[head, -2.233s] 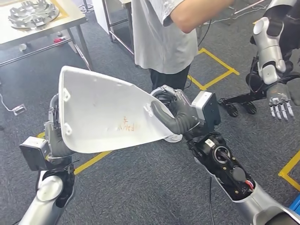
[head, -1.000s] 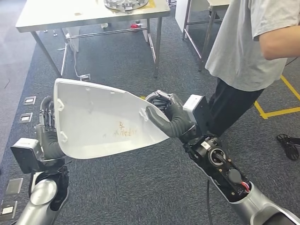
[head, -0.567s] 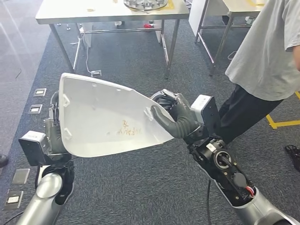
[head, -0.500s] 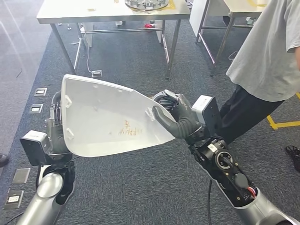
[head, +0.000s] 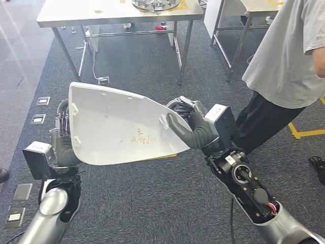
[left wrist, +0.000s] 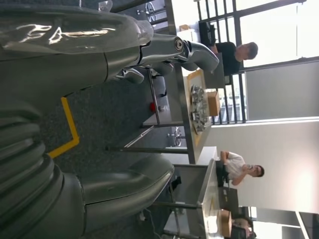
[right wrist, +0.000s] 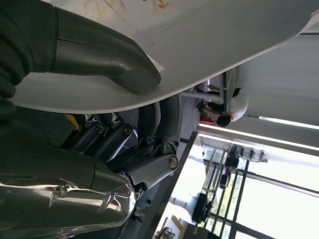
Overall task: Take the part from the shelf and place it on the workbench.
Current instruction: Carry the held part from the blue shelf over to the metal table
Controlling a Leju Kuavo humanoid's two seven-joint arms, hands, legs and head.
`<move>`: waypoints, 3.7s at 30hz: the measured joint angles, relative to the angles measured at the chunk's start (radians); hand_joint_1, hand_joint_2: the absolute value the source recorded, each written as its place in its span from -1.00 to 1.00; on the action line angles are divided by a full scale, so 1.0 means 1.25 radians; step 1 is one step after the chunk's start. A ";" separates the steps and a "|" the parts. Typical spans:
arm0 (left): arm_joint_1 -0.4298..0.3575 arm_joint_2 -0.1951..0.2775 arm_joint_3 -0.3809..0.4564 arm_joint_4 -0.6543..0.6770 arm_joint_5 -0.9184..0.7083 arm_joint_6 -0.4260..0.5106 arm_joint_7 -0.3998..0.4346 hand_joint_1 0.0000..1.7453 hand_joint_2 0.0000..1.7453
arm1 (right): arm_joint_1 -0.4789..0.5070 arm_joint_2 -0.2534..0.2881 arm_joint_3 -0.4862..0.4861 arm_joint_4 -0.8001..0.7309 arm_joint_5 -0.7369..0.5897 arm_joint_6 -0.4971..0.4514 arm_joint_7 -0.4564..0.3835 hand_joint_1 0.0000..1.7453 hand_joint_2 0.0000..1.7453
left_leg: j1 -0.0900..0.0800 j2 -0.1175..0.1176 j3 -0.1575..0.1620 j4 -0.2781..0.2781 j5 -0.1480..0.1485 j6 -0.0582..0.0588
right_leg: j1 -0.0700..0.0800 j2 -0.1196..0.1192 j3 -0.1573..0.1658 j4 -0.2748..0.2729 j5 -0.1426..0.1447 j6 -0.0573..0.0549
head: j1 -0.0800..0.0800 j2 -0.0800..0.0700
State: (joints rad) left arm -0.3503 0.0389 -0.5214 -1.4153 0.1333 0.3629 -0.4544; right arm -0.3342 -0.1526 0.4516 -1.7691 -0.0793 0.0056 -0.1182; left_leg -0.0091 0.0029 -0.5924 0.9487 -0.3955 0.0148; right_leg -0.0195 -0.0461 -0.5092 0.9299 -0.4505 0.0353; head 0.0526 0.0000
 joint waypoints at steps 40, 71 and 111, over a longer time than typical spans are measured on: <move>0.001 -0.001 0.001 0.007 -0.009 -0.007 -0.003 -1.00 1.00 | 0.009 0.002 -0.002 0.013 -0.039 0.027 -0.007 1.00 1.00 | -0.011 -0.023 -0.037 -0.047 0.070 0.016 | 0.012 0.043 0.036 0.202 -0.105 -0.019 | -0.028 0.000; -0.002 -0.002 0.001 0.013 -0.009 -0.008 0.013 -1.00 1.00 | 0.002 0.001 -0.006 0.020 -0.053 0.026 -0.010 1.00 1.00 | 0.011 -0.009 -0.046 -0.026 0.066 0.014 | 0.012 0.046 -0.072 0.170 -0.101 -0.006 | -0.024 0.000; -0.003 -0.011 0.001 0.023 -0.017 -0.023 -0.004 -1.00 1.00 | 0.002 0.000 -0.012 0.021 -0.054 0.024 -0.012 1.00 1.00 | -0.002 -0.015 0.099 -0.010 -0.074 0.014 | 0.023 0.041 -0.096 0.019 0.078 -0.035 | -0.003 0.000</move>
State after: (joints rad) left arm -0.3542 0.0248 -0.5198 -1.3862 0.1124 0.3346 -0.4601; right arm -0.3312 -0.1521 0.4371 -1.7426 -0.1470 0.0358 -0.1336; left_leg -0.0116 -0.0159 -0.4682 0.9368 -0.4876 0.0320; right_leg 0.0096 0.0054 -0.6298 0.9531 -0.3528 -0.0081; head 0.0493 0.0000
